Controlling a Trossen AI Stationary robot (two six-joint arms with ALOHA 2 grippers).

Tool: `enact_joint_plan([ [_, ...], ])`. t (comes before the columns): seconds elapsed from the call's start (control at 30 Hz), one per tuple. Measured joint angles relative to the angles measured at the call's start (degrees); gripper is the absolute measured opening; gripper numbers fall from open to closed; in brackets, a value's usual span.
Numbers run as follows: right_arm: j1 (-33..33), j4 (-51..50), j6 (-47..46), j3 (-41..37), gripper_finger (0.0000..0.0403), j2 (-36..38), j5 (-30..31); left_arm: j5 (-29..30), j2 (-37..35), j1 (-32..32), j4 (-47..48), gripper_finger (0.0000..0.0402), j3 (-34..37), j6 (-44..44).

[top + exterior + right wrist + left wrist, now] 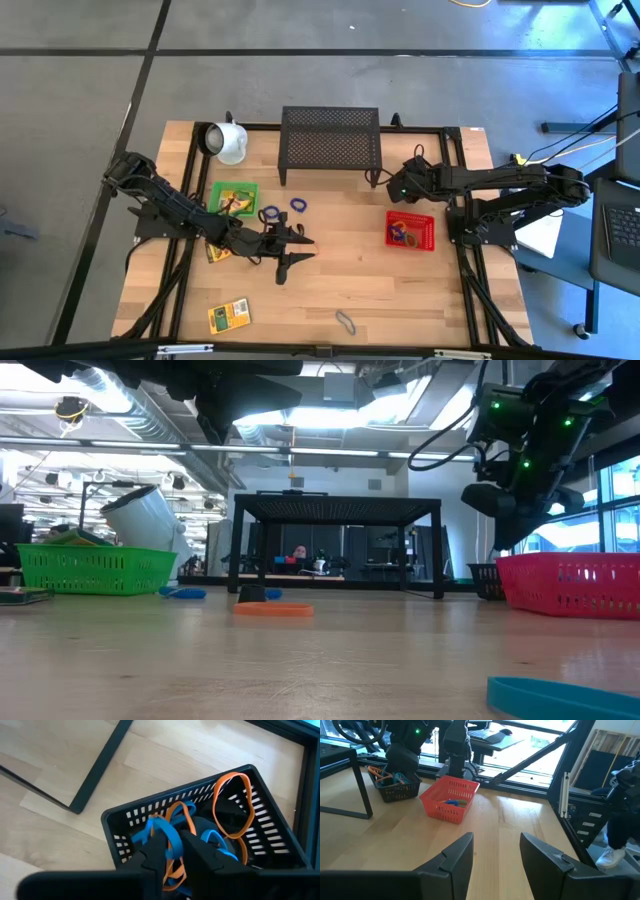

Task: Pick & Place Office Desk Supplies
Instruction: Put the blue rubber band into the black bin, then put the orange rubber band into the black bin

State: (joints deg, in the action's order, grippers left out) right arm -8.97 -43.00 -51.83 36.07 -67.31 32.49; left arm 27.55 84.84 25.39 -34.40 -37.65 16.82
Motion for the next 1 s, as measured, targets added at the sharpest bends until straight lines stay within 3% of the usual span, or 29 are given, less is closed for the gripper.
enact_joint_plan([
  [0.53,0.0,-0.2,0.2,0.0,0.0194,0.0,-0.1,0.0,0.0,0.0,2.5,0.0157,0.0,1.0],
  [0.77,0.2,-9.4,0.0,5.3,0.0198,0.0,-0.2,1.3,0.0,0.0,11.6,0.0157,0.0,8.0],
  [1.0,3.5,-9.1,-0.5,12.8,0.0184,0.0,-0.4,0.9,4.7,0.5,14.5,0.0157,0.1,0.6],
])
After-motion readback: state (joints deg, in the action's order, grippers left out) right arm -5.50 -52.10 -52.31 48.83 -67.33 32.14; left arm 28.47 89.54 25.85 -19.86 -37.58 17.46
